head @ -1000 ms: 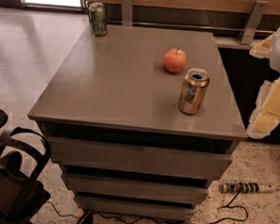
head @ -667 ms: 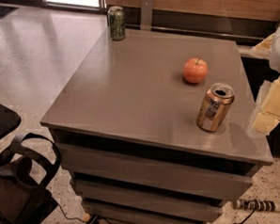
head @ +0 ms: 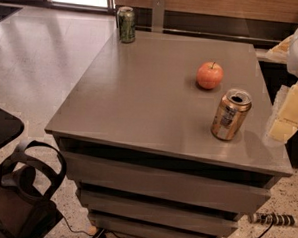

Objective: Move orange can near green can

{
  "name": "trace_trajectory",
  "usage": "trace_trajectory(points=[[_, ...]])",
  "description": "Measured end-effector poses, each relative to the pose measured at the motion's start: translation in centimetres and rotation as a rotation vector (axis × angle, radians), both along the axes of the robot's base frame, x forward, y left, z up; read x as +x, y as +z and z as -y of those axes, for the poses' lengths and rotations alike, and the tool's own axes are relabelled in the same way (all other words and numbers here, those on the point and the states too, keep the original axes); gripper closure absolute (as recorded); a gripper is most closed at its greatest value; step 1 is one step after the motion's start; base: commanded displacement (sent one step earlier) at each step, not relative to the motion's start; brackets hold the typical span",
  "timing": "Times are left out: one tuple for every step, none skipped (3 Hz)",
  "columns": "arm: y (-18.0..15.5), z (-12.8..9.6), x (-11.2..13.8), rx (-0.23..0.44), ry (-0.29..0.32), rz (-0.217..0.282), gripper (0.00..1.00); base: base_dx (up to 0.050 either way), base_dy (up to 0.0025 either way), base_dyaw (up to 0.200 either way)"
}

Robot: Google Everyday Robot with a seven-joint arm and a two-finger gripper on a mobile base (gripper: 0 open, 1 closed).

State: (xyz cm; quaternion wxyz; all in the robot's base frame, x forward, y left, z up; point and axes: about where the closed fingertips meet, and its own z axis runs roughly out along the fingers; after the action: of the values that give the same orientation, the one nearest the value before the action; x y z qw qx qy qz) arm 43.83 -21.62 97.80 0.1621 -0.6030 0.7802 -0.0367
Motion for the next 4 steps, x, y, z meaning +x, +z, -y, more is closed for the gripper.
trace_trajectory(points=[[0.0, 0.0, 0.0, 0.000, 0.000, 0.001, 0.00, 0.000, 0.00002, -0.182], [0.0, 0.0, 0.0, 0.000, 0.000, 0.001, 0.00, 0.000, 0.00000, 0.000], [-0.3, -0.1, 0.9, 0.050, 0.010, -0.002, 0.00, 0.000, 0.00000, 0.000], [-2.0, 0.3, 2.7, 0.185, 0.005, 0.000, 0.00, 0.000, 0.00000, 0.000]])
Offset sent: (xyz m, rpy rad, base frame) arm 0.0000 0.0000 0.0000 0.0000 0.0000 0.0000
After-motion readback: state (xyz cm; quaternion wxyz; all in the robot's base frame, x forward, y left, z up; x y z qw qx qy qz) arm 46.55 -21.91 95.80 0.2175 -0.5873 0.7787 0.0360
